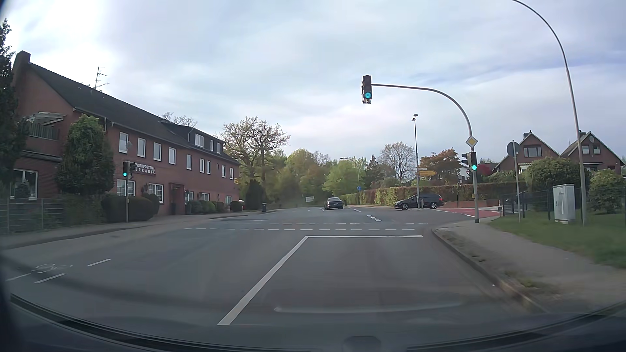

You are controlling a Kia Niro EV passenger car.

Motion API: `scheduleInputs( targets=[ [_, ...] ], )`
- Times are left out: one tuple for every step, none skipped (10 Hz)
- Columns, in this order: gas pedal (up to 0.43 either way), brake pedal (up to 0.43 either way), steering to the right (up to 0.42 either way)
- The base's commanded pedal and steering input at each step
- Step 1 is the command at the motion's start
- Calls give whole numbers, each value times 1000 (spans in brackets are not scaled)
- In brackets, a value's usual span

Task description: Follow the waypoints while adhering to traffic rules and regulations

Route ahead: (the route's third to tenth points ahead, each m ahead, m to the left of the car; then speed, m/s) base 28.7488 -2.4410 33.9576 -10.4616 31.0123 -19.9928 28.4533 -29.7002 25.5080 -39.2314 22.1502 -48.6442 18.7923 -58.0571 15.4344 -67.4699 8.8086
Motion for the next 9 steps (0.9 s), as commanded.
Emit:
scheduleInputs(
  targets=[
    [110,0,25],
    [110,0,25],
    [110,0,27],
    [110,0,28],
    [110,0,33],
    [110,0,44],
    [98,0,54],
    [98,0,62],
    [98,0,72]
  ],
)
